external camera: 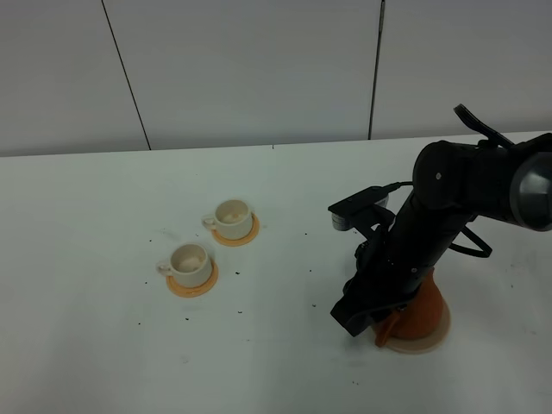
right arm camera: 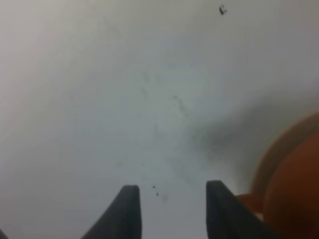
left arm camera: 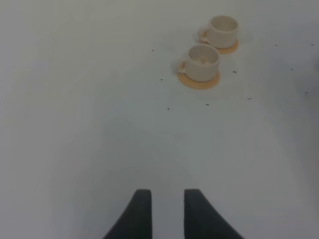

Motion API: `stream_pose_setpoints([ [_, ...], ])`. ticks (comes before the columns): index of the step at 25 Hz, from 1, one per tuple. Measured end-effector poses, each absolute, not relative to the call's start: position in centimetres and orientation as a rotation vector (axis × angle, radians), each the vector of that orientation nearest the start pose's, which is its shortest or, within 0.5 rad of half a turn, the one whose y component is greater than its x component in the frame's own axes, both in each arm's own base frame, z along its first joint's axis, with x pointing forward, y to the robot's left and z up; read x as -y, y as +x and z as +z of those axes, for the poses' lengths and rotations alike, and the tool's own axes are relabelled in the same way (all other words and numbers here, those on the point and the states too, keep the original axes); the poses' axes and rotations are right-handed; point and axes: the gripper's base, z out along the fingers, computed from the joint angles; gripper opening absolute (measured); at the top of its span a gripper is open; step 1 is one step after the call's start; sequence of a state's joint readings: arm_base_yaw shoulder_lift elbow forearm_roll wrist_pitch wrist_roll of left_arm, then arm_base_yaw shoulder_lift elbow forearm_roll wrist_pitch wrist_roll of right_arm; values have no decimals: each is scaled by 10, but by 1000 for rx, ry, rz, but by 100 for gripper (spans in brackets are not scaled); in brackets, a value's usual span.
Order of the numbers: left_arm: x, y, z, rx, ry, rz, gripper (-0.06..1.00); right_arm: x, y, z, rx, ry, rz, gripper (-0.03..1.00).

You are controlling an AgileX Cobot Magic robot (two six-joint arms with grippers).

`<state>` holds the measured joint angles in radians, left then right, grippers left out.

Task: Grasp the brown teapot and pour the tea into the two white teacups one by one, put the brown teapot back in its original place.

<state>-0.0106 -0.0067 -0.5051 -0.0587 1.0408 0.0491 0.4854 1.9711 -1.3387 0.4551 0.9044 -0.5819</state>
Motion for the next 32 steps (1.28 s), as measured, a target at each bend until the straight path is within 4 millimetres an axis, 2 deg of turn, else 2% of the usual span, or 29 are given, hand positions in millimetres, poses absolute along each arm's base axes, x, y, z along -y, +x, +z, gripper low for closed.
stream_pose_setpoints([
  [11, 5, -6, 280, -2010, 62, -45, 23, -211, 333, 173, -2650, -1133, 553, 30],
  [17, 5, -6, 280, -2010, 62, -45, 23, -213, 332, 158, -2703, -1125, 590, 30],
  [32, 5, -6, 280, -2010, 62, -45, 23, -209, 325, 156, -2816, -1127, 575, 30],
])
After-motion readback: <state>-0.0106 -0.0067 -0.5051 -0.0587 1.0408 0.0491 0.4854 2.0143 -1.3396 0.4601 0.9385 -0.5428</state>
